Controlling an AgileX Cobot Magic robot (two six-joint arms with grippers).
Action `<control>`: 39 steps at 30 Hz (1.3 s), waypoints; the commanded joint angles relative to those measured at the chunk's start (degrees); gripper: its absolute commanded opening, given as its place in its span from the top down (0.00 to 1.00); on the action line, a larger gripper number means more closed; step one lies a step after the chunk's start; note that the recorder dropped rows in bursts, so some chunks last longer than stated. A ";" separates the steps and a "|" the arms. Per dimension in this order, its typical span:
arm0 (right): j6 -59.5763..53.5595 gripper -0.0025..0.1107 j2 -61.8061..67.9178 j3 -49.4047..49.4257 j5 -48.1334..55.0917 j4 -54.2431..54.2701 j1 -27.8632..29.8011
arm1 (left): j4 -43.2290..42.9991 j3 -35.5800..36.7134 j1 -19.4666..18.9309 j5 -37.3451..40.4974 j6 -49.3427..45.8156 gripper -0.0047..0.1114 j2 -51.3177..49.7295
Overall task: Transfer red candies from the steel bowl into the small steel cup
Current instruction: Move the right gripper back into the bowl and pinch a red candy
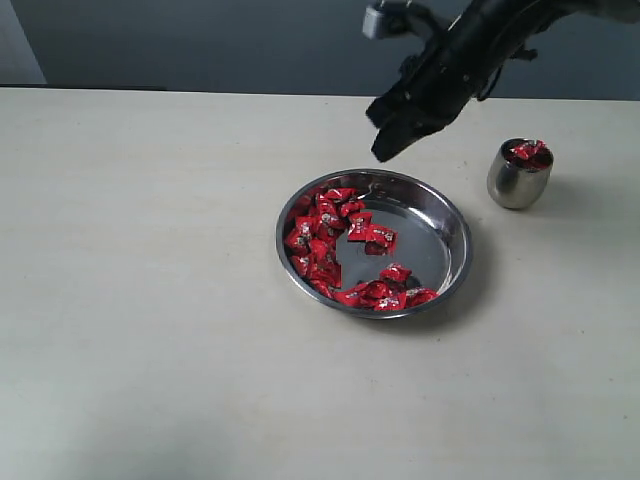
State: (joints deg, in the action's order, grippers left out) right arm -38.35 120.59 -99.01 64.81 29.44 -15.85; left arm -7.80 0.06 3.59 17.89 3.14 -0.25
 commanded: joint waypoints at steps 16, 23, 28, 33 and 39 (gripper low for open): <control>7.44 0.61 9.44 -0.13 5.15 -14.45 -4.18 | 0.02 -0.06 0.60 -0.20 0.32 0.96 0.25; 12.81 0.61 9.82 -0.13 5.15 -15.40 -4.29 | 0.02 -0.06 0.60 -0.20 0.32 0.96 0.25; 16.40 0.61 9.82 -0.13 5.15 -15.40 -4.29 | 0.02 -0.06 0.60 -0.20 0.32 0.96 0.25; 15.87 0.61 9.82 -0.13 5.15 -15.17 -4.29 | 0.02 -0.06 0.60 -0.20 0.32 0.96 0.25; 14.81 0.61 9.86 -0.13 5.15 -13.98 -4.29 | 0.02 -0.06 0.60 -0.20 0.32 0.96 0.25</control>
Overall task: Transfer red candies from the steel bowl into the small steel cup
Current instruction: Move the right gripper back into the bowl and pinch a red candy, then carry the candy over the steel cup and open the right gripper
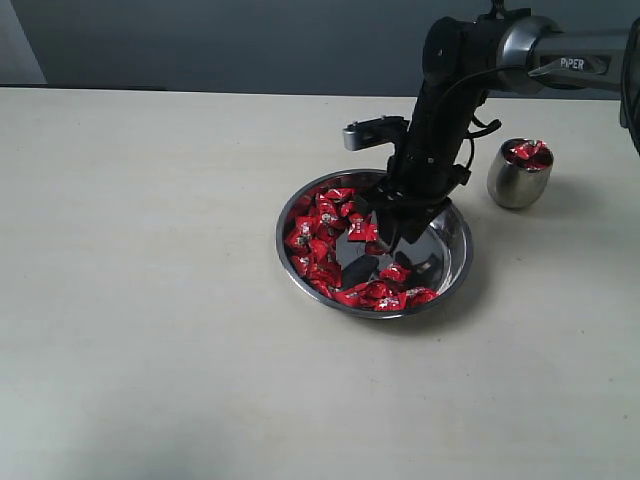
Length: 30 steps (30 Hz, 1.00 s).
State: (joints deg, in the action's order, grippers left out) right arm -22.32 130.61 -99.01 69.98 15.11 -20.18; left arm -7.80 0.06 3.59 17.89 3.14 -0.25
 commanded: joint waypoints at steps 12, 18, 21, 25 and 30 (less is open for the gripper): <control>-3.18 0.61 0.93 -0.13 -4.92 0.45 0.05 | 0.02 -0.06 0.60 -0.20 0.32 0.96 0.25; -3.56 0.61 2.89 -0.13 -5.51 0.59 0.05 | 0.02 -0.06 0.60 -0.20 0.32 0.96 0.25; -3.56 0.61 2.89 -0.13 -5.51 0.59 0.05 | 0.02 -0.06 0.60 -0.20 0.32 0.96 0.25; -4.28 0.74 2.88 -0.13 -5.16 0.59 0.05 | 0.02 -0.06 0.60 -0.20 0.32 0.96 0.25; -4.95 0.98 2.01 -0.13 -4.87 0.59 0.05 | 0.02 -0.06 0.60 -0.20 0.32 0.96 0.25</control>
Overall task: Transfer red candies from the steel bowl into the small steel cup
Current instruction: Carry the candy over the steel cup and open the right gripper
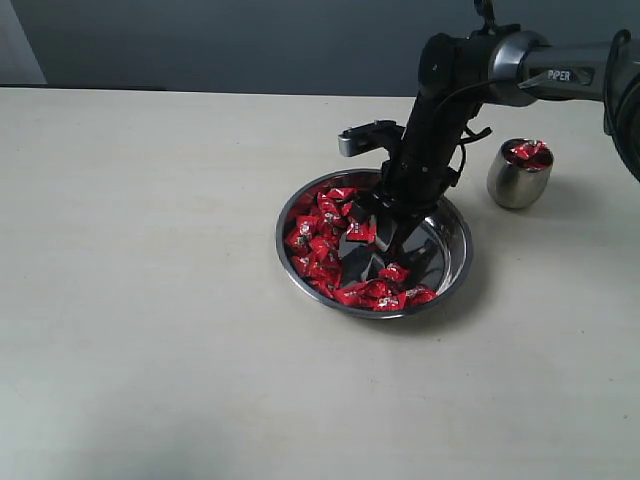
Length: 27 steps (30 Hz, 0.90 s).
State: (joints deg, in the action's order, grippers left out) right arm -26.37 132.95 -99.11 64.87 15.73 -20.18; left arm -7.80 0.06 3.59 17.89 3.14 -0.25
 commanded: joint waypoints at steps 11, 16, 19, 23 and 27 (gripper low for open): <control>0.06 0.97 -7.64 -0.11 -3.11 -7.58 0.43 | 0.02 -0.06 0.60 -0.20 0.32 0.96 0.25; 1.19 0.97 -10.35 -0.11 -3.85 -7.64 4.06 | 0.02 -0.06 0.60 -0.20 0.32 0.96 0.25; 2.05 0.97 -11.65 -0.11 -4.43 -7.64 7.23 | 0.02 -0.06 0.60 -0.20 0.32 0.96 0.25; 3.48 0.97 -13.05 -0.11 -6.20 -7.64 11.38 | 0.02 -0.06 0.60 -0.20 0.32 0.96 0.25; 4.24 0.97 -13.46 -0.11 -7.18 -7.55 15.17 | 0.02 -0.06 0.60 -0.20 0.32 0.96 0.25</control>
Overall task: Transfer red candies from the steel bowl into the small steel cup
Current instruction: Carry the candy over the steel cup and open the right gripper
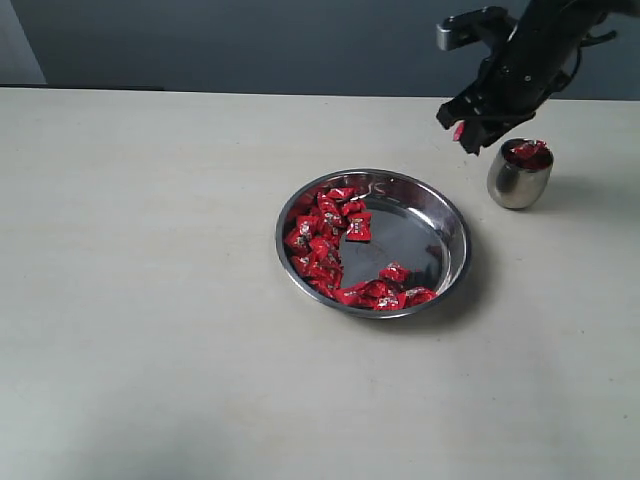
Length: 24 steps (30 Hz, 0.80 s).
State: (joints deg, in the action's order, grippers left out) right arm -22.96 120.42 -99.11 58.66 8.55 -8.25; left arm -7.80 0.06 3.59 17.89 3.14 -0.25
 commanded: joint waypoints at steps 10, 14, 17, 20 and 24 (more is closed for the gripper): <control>2.07 0.97 -0.93 -0.11 -2.00 -0.69 7.62 | 0.02 -0.06 0.60 -0.20 0.32 0.96 0.25; 2.07 0.97 -0.69 -0.11 -2.09 -0.99 8.12 | 0.02 -0.06 0.60 -0.20 0.32 0.96 0.25; 2.07 0.97 0.04 -0.11 -2.09 -0.88 8.25 | 0.02 -0.06 0.60 -0.20 0.32 0.96 0.25; 2.17 0.97 1.00 -0.11 -1.74 -0.73 8.25 | 0.02 -0.06 0.60 -0.20 0.32 0.96 0.25; 2.17 0.97 1.74 -0.11 -2.09 -0.85 8.25 | 0.02 -0.06 0.60 -0.20 0.32 0.96 0.25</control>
State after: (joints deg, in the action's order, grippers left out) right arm -20.84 121.75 -99.11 57.16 8.07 -0.30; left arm -7.80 0.06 3.59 17.89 3.14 -0.25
